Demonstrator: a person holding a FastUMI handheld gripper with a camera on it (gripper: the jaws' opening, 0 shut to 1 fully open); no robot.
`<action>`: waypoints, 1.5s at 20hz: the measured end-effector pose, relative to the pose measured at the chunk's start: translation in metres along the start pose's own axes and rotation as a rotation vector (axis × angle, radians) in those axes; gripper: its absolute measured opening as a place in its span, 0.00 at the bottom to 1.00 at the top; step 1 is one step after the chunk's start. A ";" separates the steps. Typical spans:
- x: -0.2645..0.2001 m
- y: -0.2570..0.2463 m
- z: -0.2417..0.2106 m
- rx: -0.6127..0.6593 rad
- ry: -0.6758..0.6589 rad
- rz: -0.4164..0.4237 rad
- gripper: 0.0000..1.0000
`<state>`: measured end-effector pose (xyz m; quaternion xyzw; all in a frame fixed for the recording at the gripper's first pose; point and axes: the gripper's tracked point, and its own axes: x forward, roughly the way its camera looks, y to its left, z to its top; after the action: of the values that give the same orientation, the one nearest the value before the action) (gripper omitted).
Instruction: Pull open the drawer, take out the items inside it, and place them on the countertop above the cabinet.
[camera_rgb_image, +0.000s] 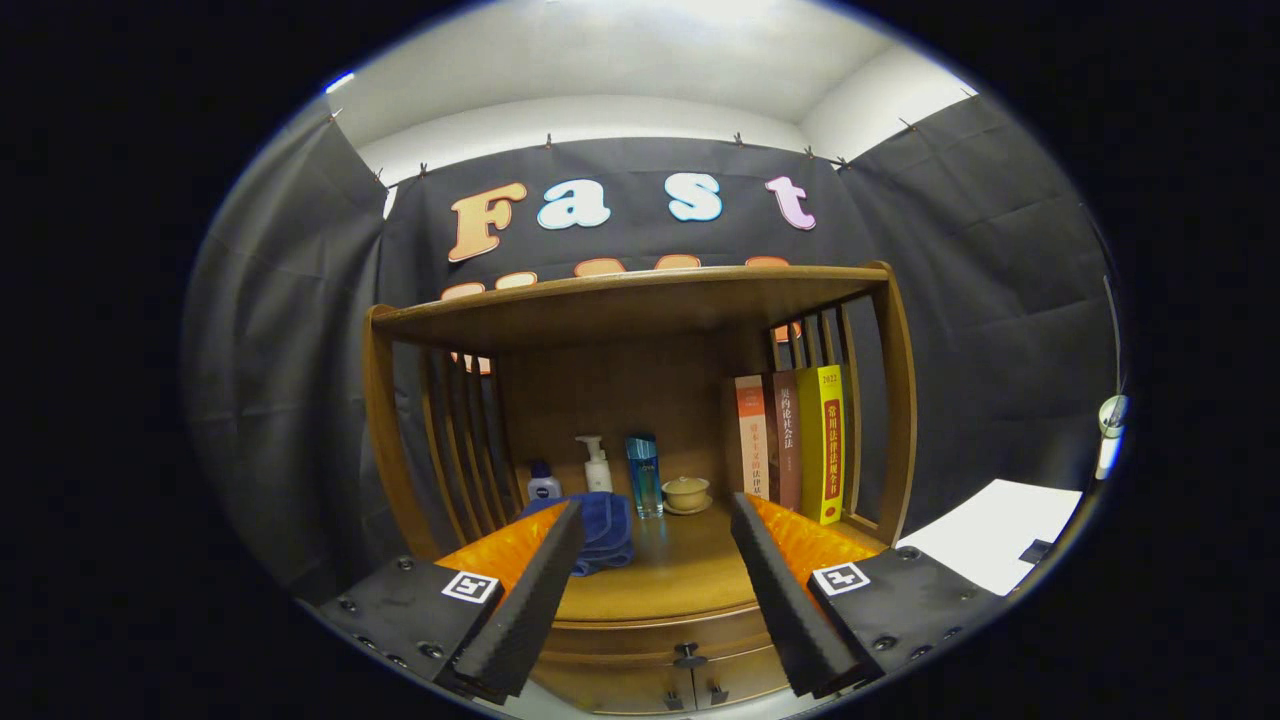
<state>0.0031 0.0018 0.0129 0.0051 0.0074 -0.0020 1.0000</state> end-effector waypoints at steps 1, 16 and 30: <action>0.000 0.001 -0.006 0.003 0.003 0.001 0.98; 0.007 -0.020 -0.178 0.009 0.101 -0.013 0.98; 0.012 -0.042 -0.317 -0.007 0.269 -0.041 0.98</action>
<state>0.0100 -0.0375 -0.3045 0.0018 0.1414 -0.0217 0.9897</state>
